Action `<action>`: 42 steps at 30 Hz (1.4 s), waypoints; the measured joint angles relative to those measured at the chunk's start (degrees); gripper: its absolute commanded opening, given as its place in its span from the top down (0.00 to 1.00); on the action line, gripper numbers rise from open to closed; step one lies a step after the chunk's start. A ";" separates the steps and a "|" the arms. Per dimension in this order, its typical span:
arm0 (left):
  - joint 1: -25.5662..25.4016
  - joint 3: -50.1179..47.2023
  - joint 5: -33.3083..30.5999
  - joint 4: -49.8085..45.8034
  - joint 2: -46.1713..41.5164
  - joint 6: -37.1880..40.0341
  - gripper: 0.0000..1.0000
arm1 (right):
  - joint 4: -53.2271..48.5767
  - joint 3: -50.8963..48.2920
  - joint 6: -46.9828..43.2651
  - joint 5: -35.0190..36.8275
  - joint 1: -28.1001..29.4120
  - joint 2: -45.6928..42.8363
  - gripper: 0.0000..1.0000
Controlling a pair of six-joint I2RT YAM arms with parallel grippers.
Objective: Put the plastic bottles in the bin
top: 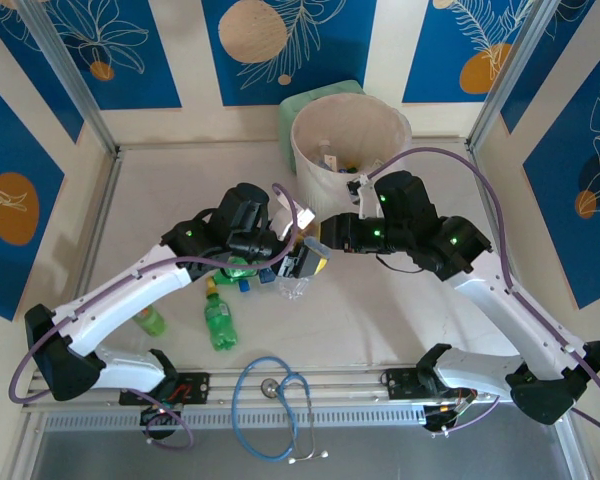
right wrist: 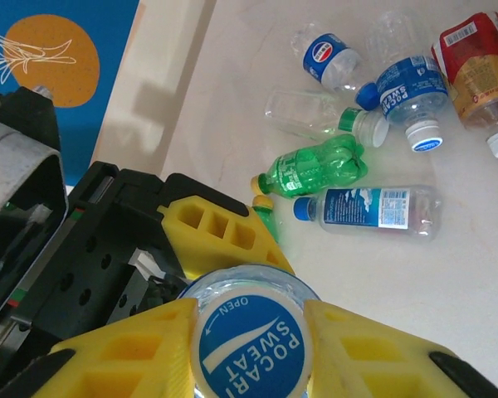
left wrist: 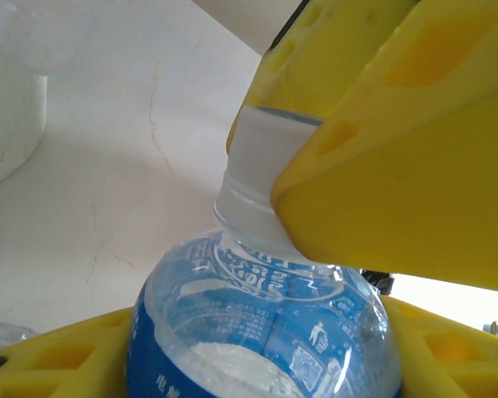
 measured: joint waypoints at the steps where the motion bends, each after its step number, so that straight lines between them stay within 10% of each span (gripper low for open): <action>1: 0.04 0.00 -0.13 0.15 0.00 -0.28 0.24 | -0.22 0.31 -0.02 0.15 0.02 0.15 0.70; 4: 0.33 -0.02 -0.85 1.01 -0.02 -0.92 0.00 | -0.66 0.70 0.02 1.14 0.22 0.35 0.74; 13: 0.48 -0.09 -10.19 3.56 -3.54 -2.95 0.00 | -2.86 6.14 0.02 6.23 -2.21 0.46 0.76; 25: 2.54 2.64 -37.00 -4.13 -9.62 -7.87 0.00 | 0.33 25.66 0.07 6.91 -22.99 8.61 0.75; 42: 4.87 -4.50 -42.62 -12.90 -10.88 -13.31 0.01 | 1.25 35.21 -0.11 4.20 -35.98 25.29 0.62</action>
